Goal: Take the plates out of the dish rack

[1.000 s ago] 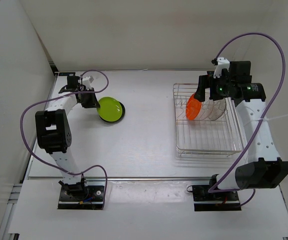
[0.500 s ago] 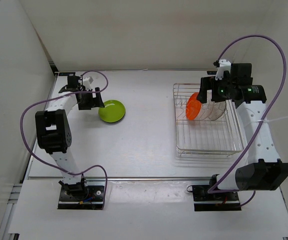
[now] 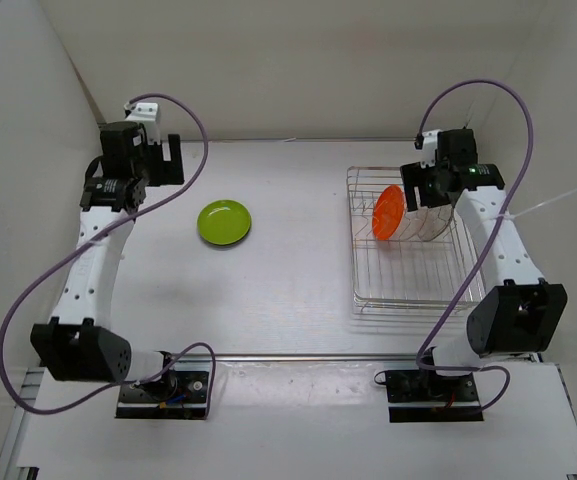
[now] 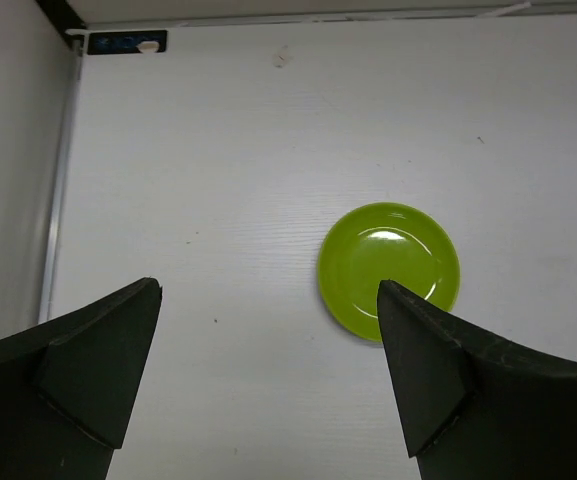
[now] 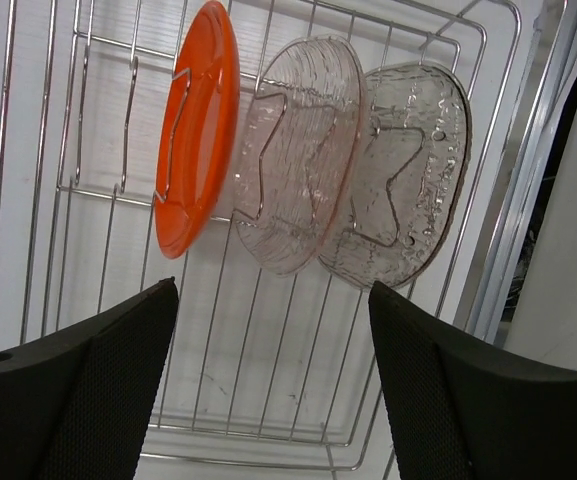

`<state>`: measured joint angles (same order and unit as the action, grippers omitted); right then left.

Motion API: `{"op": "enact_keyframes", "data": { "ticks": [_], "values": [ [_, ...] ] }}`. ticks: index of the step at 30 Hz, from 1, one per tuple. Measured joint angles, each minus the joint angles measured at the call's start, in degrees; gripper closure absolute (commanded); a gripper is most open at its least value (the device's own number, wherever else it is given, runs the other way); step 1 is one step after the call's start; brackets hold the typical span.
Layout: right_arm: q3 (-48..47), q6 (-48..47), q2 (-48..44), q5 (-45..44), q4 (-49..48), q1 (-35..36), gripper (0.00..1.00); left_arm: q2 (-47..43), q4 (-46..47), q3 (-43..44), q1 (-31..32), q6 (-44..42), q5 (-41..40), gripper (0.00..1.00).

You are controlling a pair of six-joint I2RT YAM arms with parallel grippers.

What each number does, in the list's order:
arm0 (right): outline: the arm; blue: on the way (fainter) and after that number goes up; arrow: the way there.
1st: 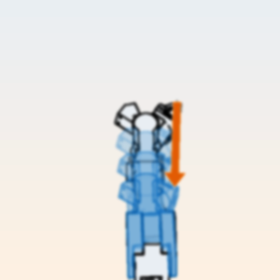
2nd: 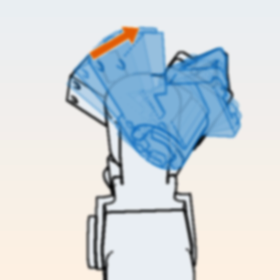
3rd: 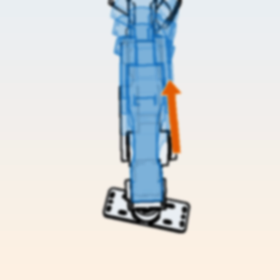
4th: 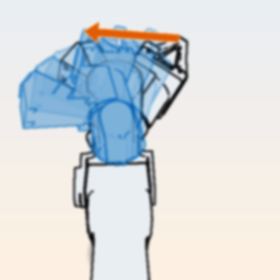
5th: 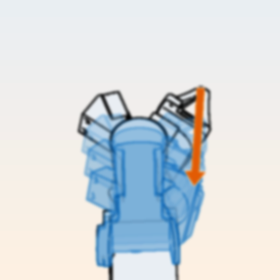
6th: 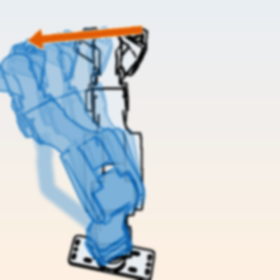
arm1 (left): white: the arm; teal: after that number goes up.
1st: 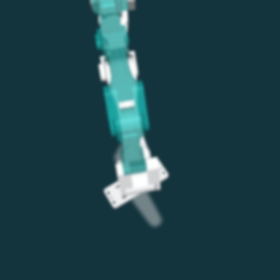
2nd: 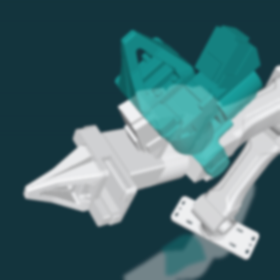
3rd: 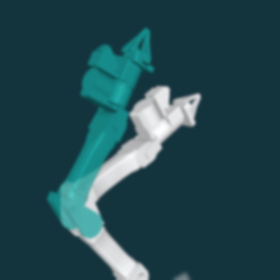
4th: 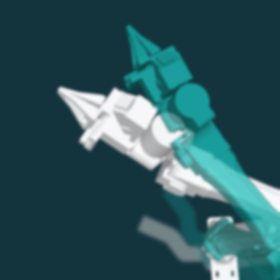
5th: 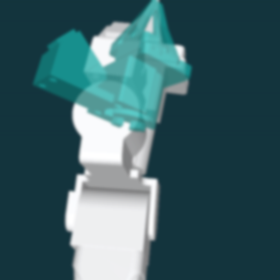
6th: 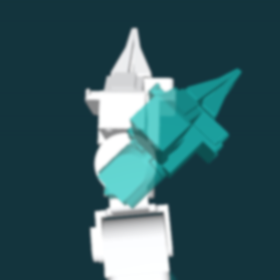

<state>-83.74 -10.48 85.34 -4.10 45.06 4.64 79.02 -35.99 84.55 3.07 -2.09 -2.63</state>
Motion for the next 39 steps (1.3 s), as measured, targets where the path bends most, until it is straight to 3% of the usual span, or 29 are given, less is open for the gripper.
{"op": "enact_keyframes", "data": {
  "ticks": [9, 18, 22, 24, 31, 39],
  "values": [
    [-4.0, -1.6, 5.6, -2.6, -1.4, 4.9, 0.37, -5.0, -2.1, -3.2, -0.3, 0.4, -5.2, 0.00],
    [-4.7, -1.6, 14.1, -4.4, -3.3, 5.6, 0.46, -6.1, -4.4, -4.2, -0.3, 0.9, -6.0, 0.00],
    [-4.7, -1.3, 17.0, -5.3, -3.4, 5.9, 0.64, -6.6, -4.4, -4.2, -0.3, 1.0, -6.0, 0.00],
    [-4.7, -1.0, 17.5, -5.9, -3.5, 6.1, 0.69, -6.7, -4.4, -4.2, -0.3, 1.0, -6.0, 0.00],
    [-5.5, 0.2, 17.7, -7.9, -3.7, 6.8, 0.72, -6.7, -4.4, -4.3, -0.3, 1.0, -5.7, 0.00],
    [-7.5, 4.5, 17.9, -10.8, -3.1, 6.8, 0.90, -6.7, -4.3, -5.0, -0.3, 1.0, -5.5, 0.00]
  ]
}}
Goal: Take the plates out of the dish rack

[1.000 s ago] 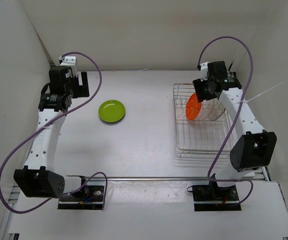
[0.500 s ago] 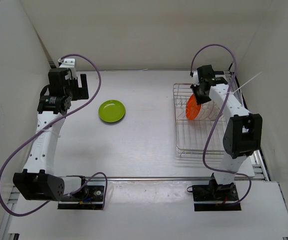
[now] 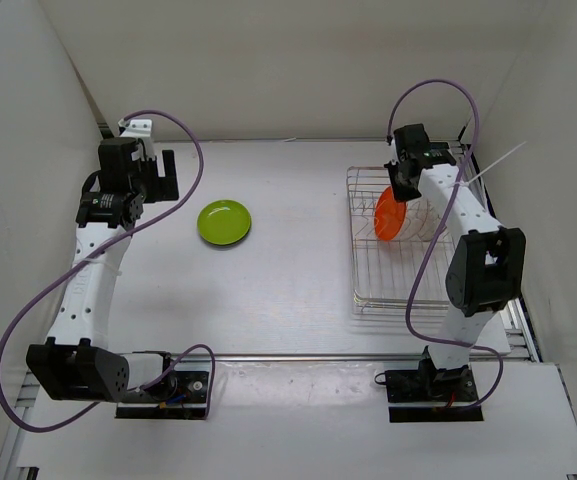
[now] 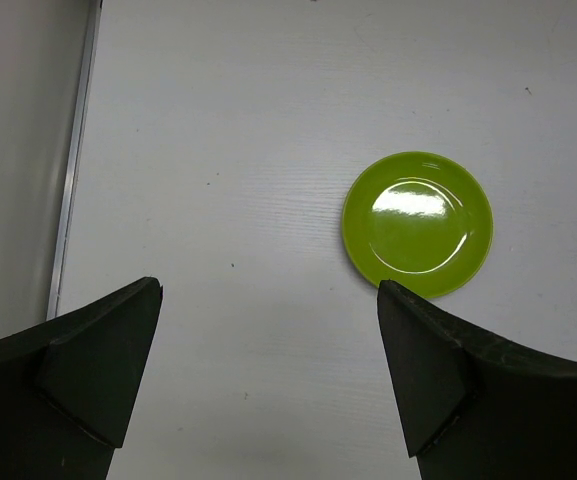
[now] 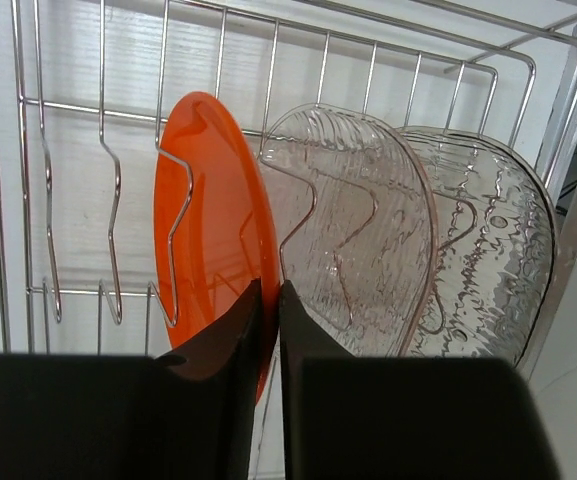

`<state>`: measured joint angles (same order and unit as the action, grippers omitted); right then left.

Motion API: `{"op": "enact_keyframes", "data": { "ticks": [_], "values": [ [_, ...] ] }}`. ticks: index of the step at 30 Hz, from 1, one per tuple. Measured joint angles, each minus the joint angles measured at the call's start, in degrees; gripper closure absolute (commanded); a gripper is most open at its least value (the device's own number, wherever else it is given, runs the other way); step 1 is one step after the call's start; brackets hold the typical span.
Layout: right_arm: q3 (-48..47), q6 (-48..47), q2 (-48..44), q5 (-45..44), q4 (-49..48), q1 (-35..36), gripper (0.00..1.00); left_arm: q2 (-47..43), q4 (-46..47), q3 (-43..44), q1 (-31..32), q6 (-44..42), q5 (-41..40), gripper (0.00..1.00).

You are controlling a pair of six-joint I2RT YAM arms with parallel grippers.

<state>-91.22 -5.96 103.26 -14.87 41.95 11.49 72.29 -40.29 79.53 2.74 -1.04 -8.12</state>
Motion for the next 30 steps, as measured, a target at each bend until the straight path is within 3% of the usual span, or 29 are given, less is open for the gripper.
{"op": "enact_keyframes", "data": {
  "ticks": [7, 20, 25, 30],
  "values": [
    [-1.4, 3.4, 1.1, -2.8, 1.2, 0.0, 0.99, 0.0, 0.0, -0.1, 0.0, 0.0, 0.2, 0.00],
    [-13.7, 9.1, 3.5, -9.6, 9.9, 0.0, 0.99, 2.8, -0.5, 0.9, 0.2, 0.0, 1.9, 0.00],
    [-13.7, 9.2, 0.1, -10.7, 11.5, -0.5, 0.99, 5.3, -1.6, 3.9, 1.9, -0.3, 2.8, 0.00],
    [-14.1, 9.5, -9.7, -8.9, 12.1, -2.6, 0.99, 10.0, -1.7, 9.6, 5.7, -0.7, 6.7, 0.00]
  ]
}}
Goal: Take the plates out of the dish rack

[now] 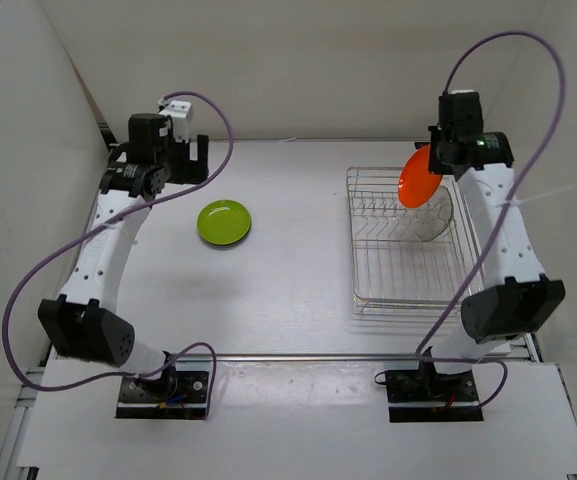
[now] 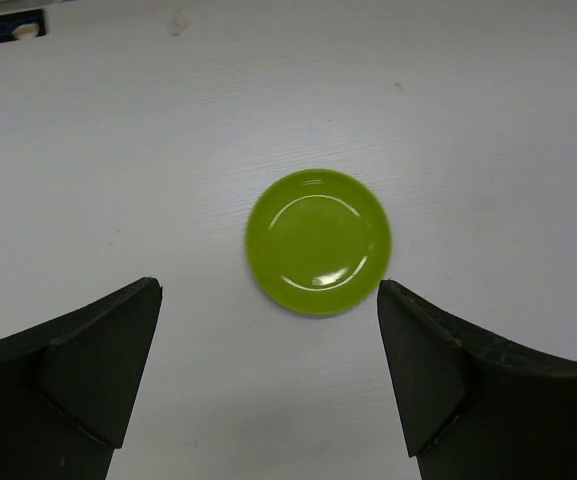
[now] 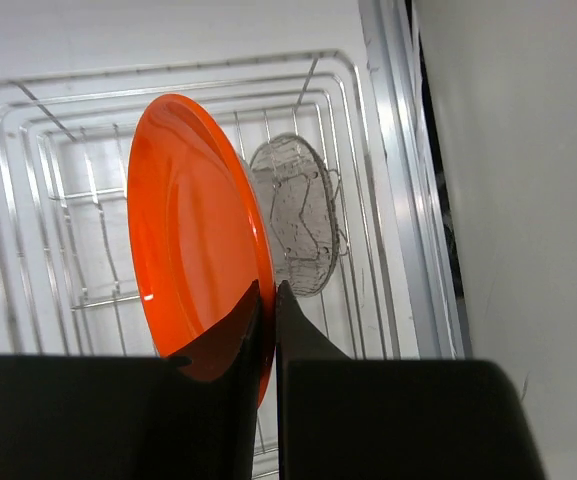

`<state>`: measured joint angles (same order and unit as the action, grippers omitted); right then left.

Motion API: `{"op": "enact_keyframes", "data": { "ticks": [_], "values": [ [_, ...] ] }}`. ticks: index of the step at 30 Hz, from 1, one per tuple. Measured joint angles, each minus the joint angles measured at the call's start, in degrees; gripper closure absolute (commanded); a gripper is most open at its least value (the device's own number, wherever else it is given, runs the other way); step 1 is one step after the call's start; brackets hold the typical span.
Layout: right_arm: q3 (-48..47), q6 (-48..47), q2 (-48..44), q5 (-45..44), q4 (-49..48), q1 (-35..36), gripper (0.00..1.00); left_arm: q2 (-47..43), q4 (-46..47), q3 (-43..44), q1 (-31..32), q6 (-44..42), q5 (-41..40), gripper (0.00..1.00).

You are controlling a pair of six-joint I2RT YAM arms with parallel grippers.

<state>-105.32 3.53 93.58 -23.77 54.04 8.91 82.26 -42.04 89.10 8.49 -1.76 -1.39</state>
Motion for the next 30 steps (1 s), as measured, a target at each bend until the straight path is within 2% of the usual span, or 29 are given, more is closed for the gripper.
{"op": "enact_keyframes", "data": {
  "ticks": [5, 14, 18, 22, 24, 25, 26, 28, 29, 30],
  "values": [
    [-1.8, 0.4, -7.0, 4.6, 0.3, -0.6, 0.99, 8.9, -0.6, 9.1, 5.3, 0.0, 9.2, 0.00],
    [7.3, -7.1, -11.1, 36.0, -0.1, -1.4, 0.99, 22.7, -3.6, 21.3, 20.3, 0.2, 33.5, 0.00],
    [7.7, -9.0, -10.9, 45.0, -0.3, -1.4, 0.99, 26.3, -4.2, 25.6, 26.2, 0.7, 39.2, 0.00],
    [7.7, -10.3, -10.9, 51.7, -0.3, -1.3, 0.99, 28.6, -3.9, 28.8, 28.1, 1.2, 41.7, 0.00],
    [7.7, -11.0, -10.9, 54.2, -0.4, -1.4, 0.99, 29.1, -3.8, 29.2, 27.9, 1.5, 42.2, 0.07],
    [7.7, -11.3, -10.9, 55.2, -0.4, -1.4, 0.99, 29.3, -4.0, 29.2, 27.7, 1.6, 42.4, 0.13],
    [7.7, -11.5, -10.9, 56.0, -0.3, -1.4, 0.99, 29.5, -3.9, 29.2, 27.6, 1.8, 42.6, 0.25],
    [7.7, -11.8, -10.9, 57.7, -0.3, -1.4, 0.99, 29.9, -3.8, 29.2, 27.4, 2.0, 42.8, 0.31],
    [7.7, -12.0, -10.9, 58.5, -0.3, -1.3, 0.99, 30.0, -3.9, 29.1, 27.3, 1.9, 43.0, 0.37],
    [7.7, -12.0, -10.9, 59.0, -0.3, -1.3, 0.99, 30.0, -3.9, 29.1, 27.2, 2.0, 43.1, 0.52]
  ]
}}
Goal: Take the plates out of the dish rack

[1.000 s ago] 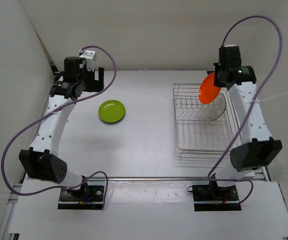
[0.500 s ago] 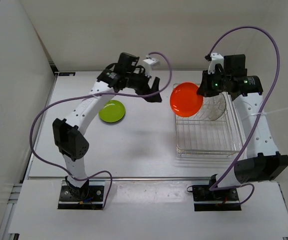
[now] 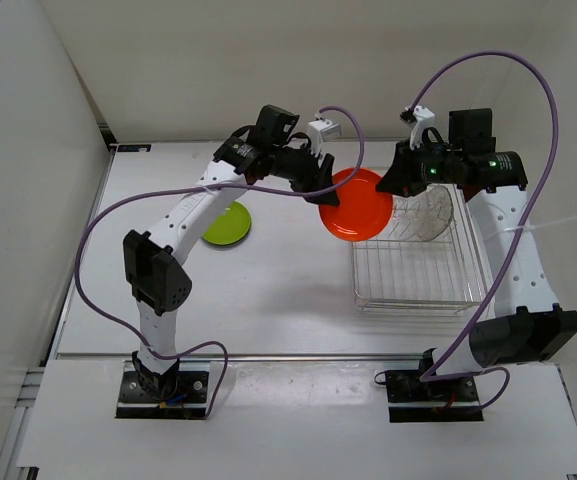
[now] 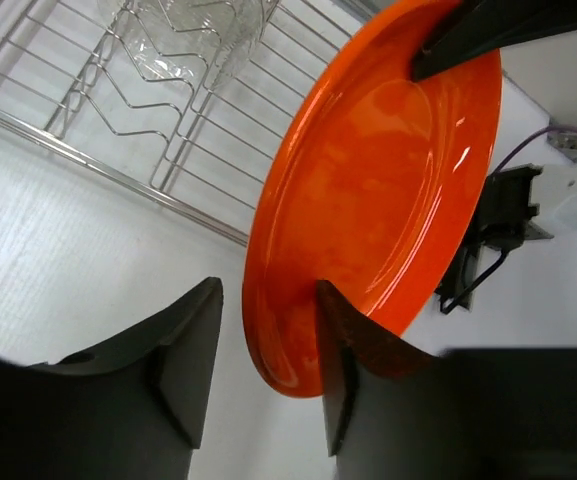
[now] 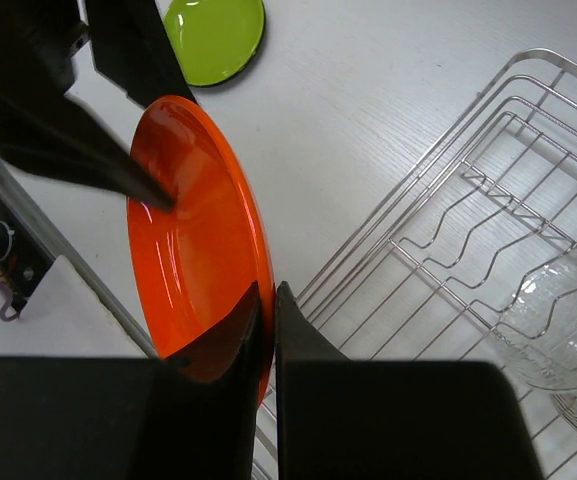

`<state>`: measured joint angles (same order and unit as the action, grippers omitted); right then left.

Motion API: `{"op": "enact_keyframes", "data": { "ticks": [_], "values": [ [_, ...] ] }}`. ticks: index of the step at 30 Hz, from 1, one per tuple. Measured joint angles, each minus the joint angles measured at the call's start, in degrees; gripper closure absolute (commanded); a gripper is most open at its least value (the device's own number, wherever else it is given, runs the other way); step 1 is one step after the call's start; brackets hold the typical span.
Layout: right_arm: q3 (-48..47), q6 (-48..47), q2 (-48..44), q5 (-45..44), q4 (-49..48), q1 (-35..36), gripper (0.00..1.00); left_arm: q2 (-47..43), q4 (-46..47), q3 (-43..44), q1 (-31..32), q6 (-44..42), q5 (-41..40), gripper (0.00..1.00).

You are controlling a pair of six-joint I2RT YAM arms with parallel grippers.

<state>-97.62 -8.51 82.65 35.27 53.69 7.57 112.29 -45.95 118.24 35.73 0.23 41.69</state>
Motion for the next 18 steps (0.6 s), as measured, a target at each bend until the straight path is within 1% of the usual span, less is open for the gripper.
{"op": "enact_keyframes", "data": {
  "ticks": [2, 5, 6, 7, 9, 10, 12, 15, 18],
  "values": [
    [0.0, -0.2, 0.0, 0.8, 0.0, 0.0, 0.99, 0.0, 0.1, 0.0, 0.0, 0.2, 0.3, 0.64],
    [0.0, -1.7, 0.0, 1.0, 0.4, -0.1, 0.99, 0.0, 0.0, 0.0, 0.1, 0.8, 1.4, 0.86],
    [0.0, -2.7, 0.0, 1.0, 0.3, -0.2, 0.96, 0.0, 0.2, 0.0, 0.0, 1.3, 1.9, 0.89],
    [0.0, -3.4, 0.0, 1.0, 0.4, -0.3, 0.75, 0.0, 0.3, 0.0, -0.2, 1.9, 2.4, 0.89],
    [0.0, -2.9, 0.0, 1.4, 0.2, -0.3, 0.27, -0.1, 0.4, 0.0, -0.3, 2.0, 1.6, 0.89],
    [0.0, -2.3, -0.1, 1.7, 0.2, -0.3, 0.00, -0.1, 0.6, -0.2, -0.2, 2.0, 0.7, 0.89],
    [0.0, -1.4, -0.1, 0.9, -0.1, -0.3, 0.00, -0.6, 1.4, -2.0, 0.0, 2.1, -1.4, 0.89],
    [1.3, 0.1, -0.5, -2.2, -1.6, -0.2, 0.00, -3.1, 3.1, -9.0, -1.1, 2.4, -5.8, 0.89],
    [3.4, 1.9, -1.2, -6.9, -2.9, -0.2, 0.00, -6.4, 4.2, -18.3, -6.2, 2.1, -8.7, 0.89]
  ]
}}
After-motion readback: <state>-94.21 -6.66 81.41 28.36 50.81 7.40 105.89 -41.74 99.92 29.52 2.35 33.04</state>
